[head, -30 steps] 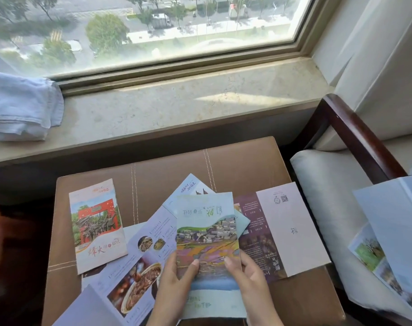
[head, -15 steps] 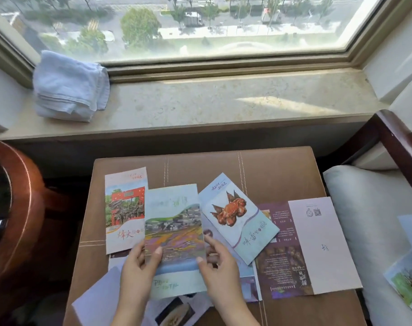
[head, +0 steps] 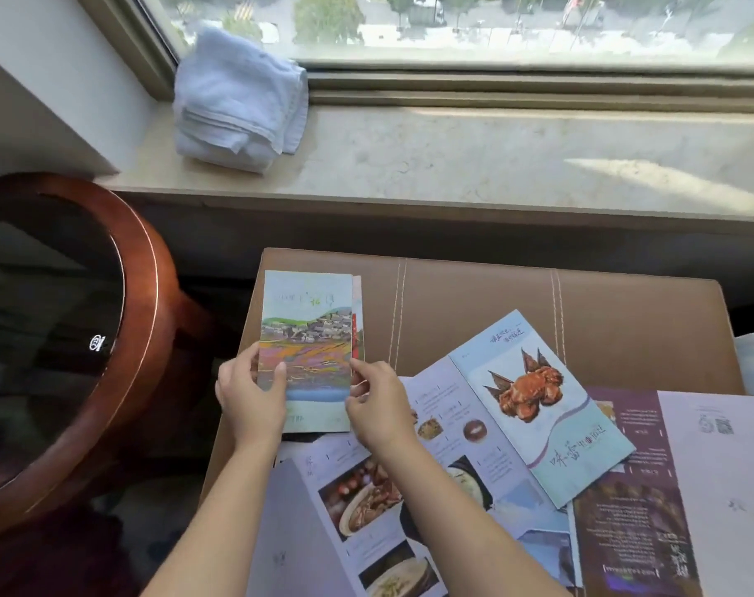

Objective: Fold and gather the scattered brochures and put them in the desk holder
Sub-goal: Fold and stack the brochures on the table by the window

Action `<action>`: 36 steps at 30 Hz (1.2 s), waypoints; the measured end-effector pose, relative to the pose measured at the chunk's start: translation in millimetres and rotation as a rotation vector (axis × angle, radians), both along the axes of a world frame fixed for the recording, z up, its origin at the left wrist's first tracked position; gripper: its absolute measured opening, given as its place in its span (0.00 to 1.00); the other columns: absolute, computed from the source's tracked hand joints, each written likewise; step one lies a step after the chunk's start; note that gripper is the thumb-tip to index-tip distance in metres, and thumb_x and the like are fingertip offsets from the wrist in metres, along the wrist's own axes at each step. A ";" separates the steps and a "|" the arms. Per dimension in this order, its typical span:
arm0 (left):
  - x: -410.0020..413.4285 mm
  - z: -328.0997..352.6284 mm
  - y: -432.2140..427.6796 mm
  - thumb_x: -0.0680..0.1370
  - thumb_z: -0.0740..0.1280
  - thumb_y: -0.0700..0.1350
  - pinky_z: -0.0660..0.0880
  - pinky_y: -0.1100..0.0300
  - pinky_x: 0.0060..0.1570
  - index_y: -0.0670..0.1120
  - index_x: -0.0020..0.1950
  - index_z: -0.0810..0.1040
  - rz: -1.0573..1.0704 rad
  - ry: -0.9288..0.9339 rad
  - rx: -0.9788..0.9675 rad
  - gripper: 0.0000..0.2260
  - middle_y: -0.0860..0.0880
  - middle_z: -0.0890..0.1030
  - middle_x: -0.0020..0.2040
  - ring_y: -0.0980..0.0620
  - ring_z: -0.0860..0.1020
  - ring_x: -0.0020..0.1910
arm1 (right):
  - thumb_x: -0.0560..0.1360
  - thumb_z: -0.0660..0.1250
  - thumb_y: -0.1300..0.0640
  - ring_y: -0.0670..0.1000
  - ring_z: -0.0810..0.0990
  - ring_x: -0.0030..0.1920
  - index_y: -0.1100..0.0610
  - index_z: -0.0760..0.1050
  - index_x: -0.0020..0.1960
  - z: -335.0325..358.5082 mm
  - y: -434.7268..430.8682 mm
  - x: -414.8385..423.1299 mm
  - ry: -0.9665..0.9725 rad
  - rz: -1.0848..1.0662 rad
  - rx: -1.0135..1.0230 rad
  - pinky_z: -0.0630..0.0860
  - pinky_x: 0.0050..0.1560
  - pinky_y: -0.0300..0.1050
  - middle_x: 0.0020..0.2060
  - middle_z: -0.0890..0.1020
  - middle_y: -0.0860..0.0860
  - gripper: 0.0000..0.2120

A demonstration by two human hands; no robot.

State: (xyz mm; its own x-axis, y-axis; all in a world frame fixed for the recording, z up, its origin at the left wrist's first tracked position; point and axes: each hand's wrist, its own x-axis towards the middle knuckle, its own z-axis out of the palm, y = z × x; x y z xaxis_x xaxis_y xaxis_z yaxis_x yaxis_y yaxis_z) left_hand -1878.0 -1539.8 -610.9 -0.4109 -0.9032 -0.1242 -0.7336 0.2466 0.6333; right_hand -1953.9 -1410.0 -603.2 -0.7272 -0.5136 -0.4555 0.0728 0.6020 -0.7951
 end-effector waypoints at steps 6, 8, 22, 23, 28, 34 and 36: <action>-9.3 -27.2 8.6 0.74 0.71 0.44 0.68 0.49 0.61 0.45 0.63 0.75 0.048 -0.065 -0.007 0.19 0.42 0.72 0.60 0.41 0.69 0.60 | 0.71 0.62 0.68 0.49 0.75 0.46 0.59 0.76 0.64 -19.8 -9.0 -9.5 0.006 0.141 0.013 0.72 0.54 0.37 0.47 0.71 0.50 0.21; -7.1 -25.2 11.1 0.74 0.70 0.45 0.68 0.47 0.61 0.44 0.64 0.73 0.046 -0.067 -0.009 0.19 0.42 0.71 0.61 0.41 0.67 0.62 | 0.71 0.64 0.67 0.48 0.76 0.49 0.56 0.77 0.63 -14.5 0.4 -14.1 0.027 0.125 -0.019 0.74 0.56 0.39 0.49 0.75 0.50 0.21; 63.6 8.6 178.6 0.75 0.64 0.51 0.61 0.52 0.71 0.59 0.74 0.57 -0.484 -0.435 0.117 0.29 0.56 0.53 0.77 0.52 0.55 0.74 | 0.73 0.66 0.40 0.48 0.48 0.78 0.50 0.48 0.78 -1.4 201.6 -14.8 0.306 -0.045 0.521 0.54 0.76 0.48 0.78 0.51 0.46 0.41; 62.0 4.5 192.7 0.75 0.61 0.53 0.57 0.54 0.73 0.60 0.75 0.53 -0.553 -0.453 0.097 0.30 0.58 0.49 0.78 0.53 0.51 0.76 | 0.73 0.64 0.38 0.47 0.44 0.78 0.49 0.44 0.78 -6.7 204.6 -8.1 0.303 -0.003 0.546 0.52 0.76 0.47 0.78 0.47 0.45 0.43; 54.4 -4.9 221.9 0.72 0.68 0.47 0.67 0.49 0.68 0.52 0.74 0.64 -0.640 -0.449 0.011 0.30 0.51 0.65 0.75 0.47 0.65 0.73 | 0.75 0.60 0.37 0.48 0.41 0.78 0.48 0.41 0.78 -19.4 202.4 6.3 0.392 0.039 0.603 0.52 0.76 0.46 0.78 0.42 0.45 0.41; 59.4 -4.7 226.7 0.77 0.62 0.48 0.60 0.51 0.72 0.54 0.77 0.55 -0.687 -0.414 0.054 0.30 0.52 0.55 0.79 0.49 0.56 0.77 | 0.76 0.67 0.55 0.52 0.73 0.68 0.51 0.69 0.70 -1.2 195.0 24.7 0.507 -0.017 0.513 0.75 0.59 0.49 0.68 0.74 0.48 0.23; 56.5 -3.5 229.0 0.79 0.56 0.50 0.50 0.56 0.75 0.58 0.78 0.46 -0.748 -0.380 0.092 0.30 0.57 0.45 0.79 0.54 0.45 0.78 | 0.72 0.71 0.63 0.54 0.81 0.56 0.53 0.78 0.63 9.5 196.6 31.6 0.560 -0.101 0.429 0.80 0.48 0.48 0.57 0.83 0.49 0.20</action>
